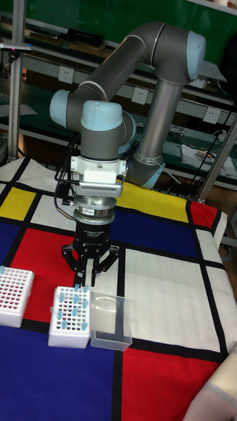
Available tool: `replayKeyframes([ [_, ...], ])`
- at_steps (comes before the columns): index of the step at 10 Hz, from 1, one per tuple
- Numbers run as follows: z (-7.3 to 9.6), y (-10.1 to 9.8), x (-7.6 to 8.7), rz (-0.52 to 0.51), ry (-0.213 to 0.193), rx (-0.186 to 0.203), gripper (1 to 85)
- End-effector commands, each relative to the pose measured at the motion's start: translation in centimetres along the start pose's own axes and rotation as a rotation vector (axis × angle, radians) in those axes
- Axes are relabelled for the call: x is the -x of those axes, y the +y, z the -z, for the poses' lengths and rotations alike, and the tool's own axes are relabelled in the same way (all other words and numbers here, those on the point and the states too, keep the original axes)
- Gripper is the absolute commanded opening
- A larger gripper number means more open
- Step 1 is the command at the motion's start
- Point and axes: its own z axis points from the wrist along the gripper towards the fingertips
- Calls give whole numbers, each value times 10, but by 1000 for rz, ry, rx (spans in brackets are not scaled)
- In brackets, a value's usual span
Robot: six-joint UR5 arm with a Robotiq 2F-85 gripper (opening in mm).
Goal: Transfer all medium pipette tips from one holder to another
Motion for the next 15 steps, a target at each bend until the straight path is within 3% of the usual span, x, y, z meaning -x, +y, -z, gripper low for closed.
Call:
replayKeyframes([
  [1, 2, 0, 4, 5, -1, 13, 243],
  [4, 1, -5, 6, 31, -11, 33, 240],
  [10, 1, -8, 13, 17, -4, 14, 243],
  [12, -1, -17, 15, 18, -11, -24, 243],
  [15, -2, -13, 15, -15, -5, -20, 243],
])
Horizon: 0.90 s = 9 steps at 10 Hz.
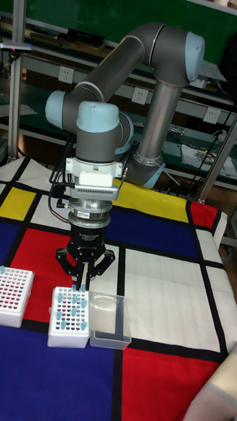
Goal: Transfer all medium pipette tips from one holder to another
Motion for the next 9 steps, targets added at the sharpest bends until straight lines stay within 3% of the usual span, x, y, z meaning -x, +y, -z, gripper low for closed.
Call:
replayKeyframes([
  [1, 0, 2, 3, -39, -5, 0, 243],
  [9, -1, 5, 3, -74, -6, -12, 223],
])
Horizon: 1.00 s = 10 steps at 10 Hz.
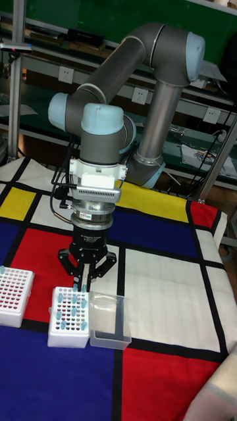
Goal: Transfer all medium pipette tips from one holder to another
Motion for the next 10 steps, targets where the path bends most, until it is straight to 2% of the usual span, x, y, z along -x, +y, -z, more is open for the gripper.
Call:
replayKeyframes([
  [1, 1, 2, 2, -26, -5, 1, 223],
  [4, 0, 2, 1, -50, -5, -8, 150],
  [7, 1, 1, 0, -58, -2, -9, 117],
  [10, 4, -1, -3, -63, 17, -21, 63],
])
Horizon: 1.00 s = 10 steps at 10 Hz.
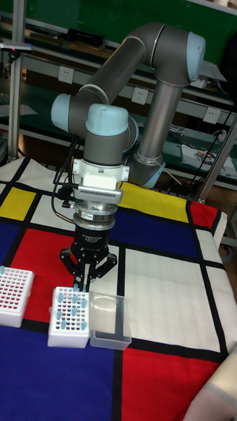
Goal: Transfer all medium pipette tips from one holder to another
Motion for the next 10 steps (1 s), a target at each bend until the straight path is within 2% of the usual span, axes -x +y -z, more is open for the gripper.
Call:
replayKeyframes([
  [1, 6, -2, -2, -23, 19, -6, 53],
  [3, 10, -1, -4, -38, 27, -20, 17],
  [6, 17, -5, -3, -38, 39, -40, 17],
  [10, 41, -7, 8, -61, 60, -77, 17],
])
